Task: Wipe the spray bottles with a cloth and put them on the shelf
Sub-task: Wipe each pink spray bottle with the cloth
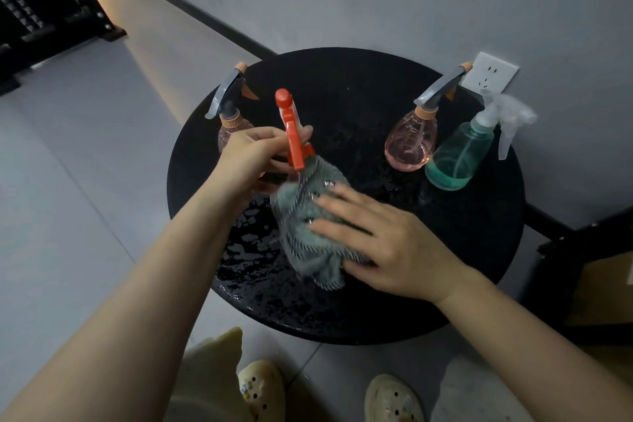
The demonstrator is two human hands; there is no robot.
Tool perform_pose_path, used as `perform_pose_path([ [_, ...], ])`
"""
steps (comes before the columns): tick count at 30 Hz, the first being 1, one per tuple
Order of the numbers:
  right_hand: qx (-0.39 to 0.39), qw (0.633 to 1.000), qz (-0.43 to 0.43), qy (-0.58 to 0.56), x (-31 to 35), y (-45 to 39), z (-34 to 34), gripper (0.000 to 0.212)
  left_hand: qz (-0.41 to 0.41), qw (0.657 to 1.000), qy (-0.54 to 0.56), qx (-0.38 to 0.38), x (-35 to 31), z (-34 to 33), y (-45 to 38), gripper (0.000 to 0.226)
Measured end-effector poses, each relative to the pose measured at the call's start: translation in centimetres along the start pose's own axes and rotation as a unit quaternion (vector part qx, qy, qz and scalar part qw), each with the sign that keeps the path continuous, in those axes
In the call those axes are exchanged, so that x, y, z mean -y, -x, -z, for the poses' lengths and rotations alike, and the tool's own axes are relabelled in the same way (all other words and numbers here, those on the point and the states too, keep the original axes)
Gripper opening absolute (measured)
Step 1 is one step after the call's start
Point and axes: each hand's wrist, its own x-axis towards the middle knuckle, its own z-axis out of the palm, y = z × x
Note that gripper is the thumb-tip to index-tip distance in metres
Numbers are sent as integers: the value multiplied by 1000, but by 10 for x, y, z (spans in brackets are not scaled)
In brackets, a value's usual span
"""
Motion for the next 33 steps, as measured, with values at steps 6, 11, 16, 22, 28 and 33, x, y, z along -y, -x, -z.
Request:
perform_pose_path([
  [6, -18, 991, -110, -74, 2, -15, 1, 54, 18, 1000, 2, -11, 8, -4, -6, 21],
  [11, 47, 999, -3, -7, 3, 6, -1, 60, 20, 1000, 22, -9, 8, 2, -7, 21],
  [16, 46, 998, 47, 12, 2, 17, -3, 47, 19, 1000, 15, -3, 7, 3, -6, 22],
  [22, -20, 987, -127, -102, 3, -5, -3, 49, 34, 999, 11, 12, 13, -10, -5, 24],
  [28, -16, 970, -178, -167, 7, -7, -1, 50, 42, 999, 25, 24, 14, -14, -1, 41],
  [33, 6, 998, -39, -54, 2, 14, 4, 42, 29, 999, 32, 22, 11, -3, -4, 22],
])
